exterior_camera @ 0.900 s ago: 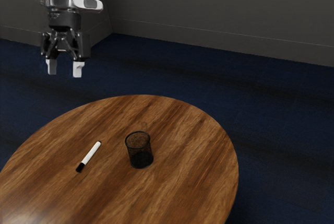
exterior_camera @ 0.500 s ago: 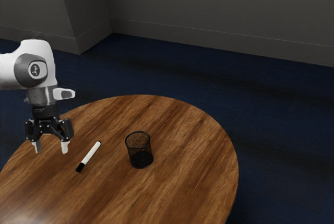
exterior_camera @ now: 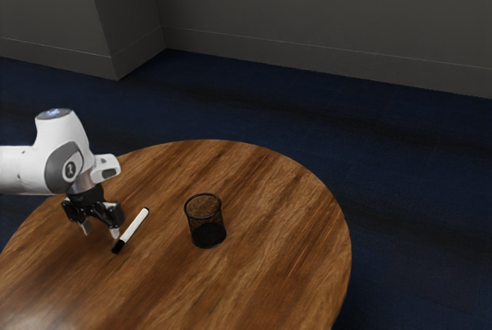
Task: Put the marker into the pen holder.
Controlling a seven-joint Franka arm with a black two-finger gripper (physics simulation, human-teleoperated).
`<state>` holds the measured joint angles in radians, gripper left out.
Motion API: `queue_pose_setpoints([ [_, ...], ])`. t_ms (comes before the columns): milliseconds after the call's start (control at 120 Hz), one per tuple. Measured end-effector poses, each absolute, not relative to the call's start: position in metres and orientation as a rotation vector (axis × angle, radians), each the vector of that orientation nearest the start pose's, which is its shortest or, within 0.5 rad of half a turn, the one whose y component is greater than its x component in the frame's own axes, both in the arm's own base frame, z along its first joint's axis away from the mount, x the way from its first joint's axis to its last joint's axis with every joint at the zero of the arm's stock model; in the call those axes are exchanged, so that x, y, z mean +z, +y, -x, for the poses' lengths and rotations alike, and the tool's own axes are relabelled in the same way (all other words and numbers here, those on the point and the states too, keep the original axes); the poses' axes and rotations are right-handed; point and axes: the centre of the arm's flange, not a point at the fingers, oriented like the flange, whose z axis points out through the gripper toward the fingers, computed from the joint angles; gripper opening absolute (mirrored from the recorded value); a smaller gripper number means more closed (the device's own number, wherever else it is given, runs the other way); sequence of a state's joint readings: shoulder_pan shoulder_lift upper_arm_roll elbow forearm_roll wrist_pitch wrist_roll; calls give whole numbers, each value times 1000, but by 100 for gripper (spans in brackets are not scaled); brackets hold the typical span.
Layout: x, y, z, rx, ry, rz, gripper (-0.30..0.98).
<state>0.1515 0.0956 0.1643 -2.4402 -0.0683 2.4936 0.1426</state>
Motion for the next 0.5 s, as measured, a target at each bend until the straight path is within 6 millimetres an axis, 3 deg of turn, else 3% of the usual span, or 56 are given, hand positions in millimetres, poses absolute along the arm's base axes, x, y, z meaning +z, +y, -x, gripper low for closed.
queue_pose_setpoints([
  [242, 263, 128, -479, -102, -165, 3141, 47],
  [500, 258, 118, -479, -112, -78, 3144, 34],
])
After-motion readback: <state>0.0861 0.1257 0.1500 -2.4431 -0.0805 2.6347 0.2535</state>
